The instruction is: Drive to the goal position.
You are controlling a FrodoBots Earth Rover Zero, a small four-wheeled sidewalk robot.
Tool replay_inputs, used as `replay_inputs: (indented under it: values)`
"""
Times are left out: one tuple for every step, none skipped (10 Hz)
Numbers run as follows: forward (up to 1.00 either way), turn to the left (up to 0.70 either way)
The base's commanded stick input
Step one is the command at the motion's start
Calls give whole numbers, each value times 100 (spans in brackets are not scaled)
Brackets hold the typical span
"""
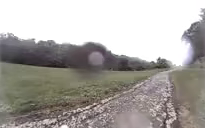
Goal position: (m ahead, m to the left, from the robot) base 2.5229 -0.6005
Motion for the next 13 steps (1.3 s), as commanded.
replay_inputs:
  values:
    - [70, -35]
    - [70, -35]
    - [70, -35]
    - [70, -35]
    - [70, -35]
    - [70, -35]
    - [34, -53]
    - [0, -70]
    - [0, -70]
    - [0, -70]
    - [0, -70]
    - [0, -70]
    - [0, -70]
